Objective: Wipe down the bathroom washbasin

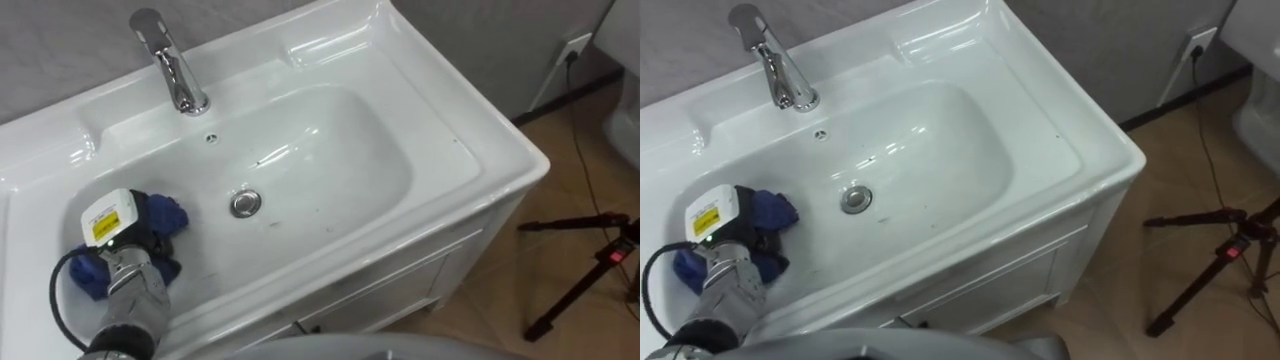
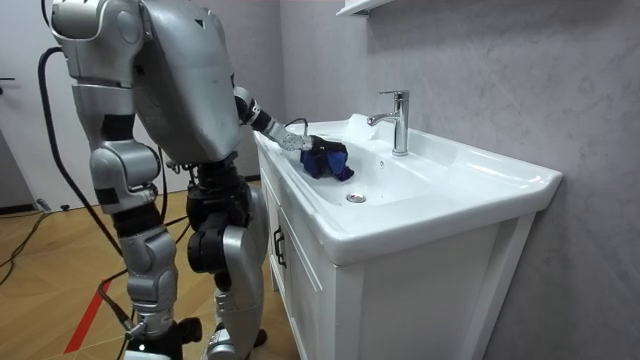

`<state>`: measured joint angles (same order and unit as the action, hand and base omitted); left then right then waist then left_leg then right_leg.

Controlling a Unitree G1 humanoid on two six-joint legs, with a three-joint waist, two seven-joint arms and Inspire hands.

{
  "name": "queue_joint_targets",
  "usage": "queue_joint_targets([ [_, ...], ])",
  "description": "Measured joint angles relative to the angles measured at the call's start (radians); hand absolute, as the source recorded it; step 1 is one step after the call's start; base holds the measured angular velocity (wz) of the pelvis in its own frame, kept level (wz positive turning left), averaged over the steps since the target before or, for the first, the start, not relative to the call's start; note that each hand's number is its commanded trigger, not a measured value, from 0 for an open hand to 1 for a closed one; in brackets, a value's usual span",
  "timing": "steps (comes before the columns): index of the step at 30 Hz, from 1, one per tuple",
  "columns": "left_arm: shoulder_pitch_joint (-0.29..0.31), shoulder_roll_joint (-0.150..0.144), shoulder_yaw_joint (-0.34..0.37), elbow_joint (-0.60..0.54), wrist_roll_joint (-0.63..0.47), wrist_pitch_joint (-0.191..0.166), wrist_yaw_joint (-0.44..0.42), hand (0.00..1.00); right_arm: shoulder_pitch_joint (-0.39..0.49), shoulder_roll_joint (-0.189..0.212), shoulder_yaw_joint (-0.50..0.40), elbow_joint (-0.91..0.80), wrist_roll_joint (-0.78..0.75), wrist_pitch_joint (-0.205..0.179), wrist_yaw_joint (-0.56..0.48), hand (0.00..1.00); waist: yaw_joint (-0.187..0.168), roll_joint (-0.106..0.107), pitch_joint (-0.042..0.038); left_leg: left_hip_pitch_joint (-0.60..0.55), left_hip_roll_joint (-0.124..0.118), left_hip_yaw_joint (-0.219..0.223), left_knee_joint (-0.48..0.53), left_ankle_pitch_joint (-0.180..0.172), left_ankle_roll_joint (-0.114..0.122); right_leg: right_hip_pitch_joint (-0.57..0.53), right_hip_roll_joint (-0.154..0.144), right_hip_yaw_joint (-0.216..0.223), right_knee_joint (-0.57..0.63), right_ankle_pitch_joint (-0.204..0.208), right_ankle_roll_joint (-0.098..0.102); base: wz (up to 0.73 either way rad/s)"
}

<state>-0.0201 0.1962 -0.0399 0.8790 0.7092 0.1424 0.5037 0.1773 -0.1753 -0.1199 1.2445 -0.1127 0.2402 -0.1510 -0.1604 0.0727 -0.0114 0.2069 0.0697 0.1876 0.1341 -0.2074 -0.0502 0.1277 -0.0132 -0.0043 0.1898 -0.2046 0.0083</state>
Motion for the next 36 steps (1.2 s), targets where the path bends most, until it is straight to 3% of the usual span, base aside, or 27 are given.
queue_joint_targets([
  [5, -0.063, -0.046, -0.049, 0.000, -0.146, 0.004, -0.015, 1.00, 0.000, 0.019, 0.025, -0.001, -0.002, 0.002, 0.001, 0.00, -0.009, -0.010, 0.0000, -0.020, -0.006, 0.003, 0.001, 0.003, 0.004, -0.020, -0.006, 0.000, 0.001, 0.002, 0.004, 0.01],
  [7, -0.095, -0.062, -0.058, 0.000, -0.255, 0.006, -0.033, 1.00, -0.001, 0.030, 0.028, -0.004, 0.004, 0.009, 0.001, 0.00, -0.037, -0.020, 0.0047, -0.032, -0.014, 0.002, 0.001, 0.009, 0.013, -0.027, -0.018, -0.019, 0.003, 0.004, 0.009, 0.21],
  [12, -0.142, -0.068, -0.135, -0.038, -0.451, 0.003, -0.124, 1.00, -0.001, 0.045, 0.061, -0.003, 0.006, 0.020, 0.012, 0.00, -0.073, -0.034, 0.0088, -0.038, -0.021, 0.006, 0.001, 0.010, 0.014, -0.028, -0.026, -0.024, -0.004, 0.007, 0.015, 0.06],
  [16, -0.183, -0.078, -0.222, -0.052, -0.502, 0.005, -0.169, 1.00, -0.018, 0.045, 0.062, 0.016, -0.020, 0.023, 0.019, 0.00, -0.129, -0.032, 0.0104, -0.052, -0.030, 0.016, 0.002, 0.012, 0.019, -0.038, -0.036, -0.026, -0.003, 0.006, 0.022, 0.03],
  [21, -0.200, -0.078, -0.335, -0.151, -0.523, 0.012, -0.248, 1.00, -0.019, 0.042, 0.101, -0.004, -0.016, 0.044, 0.025, 0.00, -0.164, -0.029, 0.0138, -0.064, -0.032, 0.019, 0.002, 0.012, 0.020, -0.045, -0.038, -0.023, -0.017, 0.014, 0.027, 0.00],
  [25, -0.234, -0.088, -0.395, -0.176, -0.548, 0.020, -0.281, 1.00, -0.023, 0.038, 0.150, -0.033, -0.016, 0.042, 0.040, 0.00, -0.163, -0.022, 0.0180, -0.064, -0.032, 0.022, 0.002, 0.012, 0.020, -0.042, -0.038, -0.024, -0.021, 0.017, 0.028, 0.02],
  [29, -0.242, -0.088, -0.411, -0.190, -0.628, 0.020, -0.307, 1.00, -0.052, 0.030, 0.197, -0.035, -0.015, 0.034, 0.046, 0.00, -0.162, -0.012, 0.0223, -0.072, -0.034, 0.014, 0.002, 0.013, 0.020, -0.039, -0.040, -0.030, -0.022, 0.017, 0.028, 0.11],
  [36, -0.278, -0.089, -0.497, -0.236, -0.680, 0.021, -0.375, 1.00, -0.109, 0.025, 0.235, 0.004, -0.010, 0.033, 0.067, 0.00, -0.168, -0.008, 0.0244, -0.095, -0.050, -0.027, 0.002, 0.023, 0.037, -0.028, -0.058, -0.087, -0.031, 0.013, 0.035, 0.27],
])
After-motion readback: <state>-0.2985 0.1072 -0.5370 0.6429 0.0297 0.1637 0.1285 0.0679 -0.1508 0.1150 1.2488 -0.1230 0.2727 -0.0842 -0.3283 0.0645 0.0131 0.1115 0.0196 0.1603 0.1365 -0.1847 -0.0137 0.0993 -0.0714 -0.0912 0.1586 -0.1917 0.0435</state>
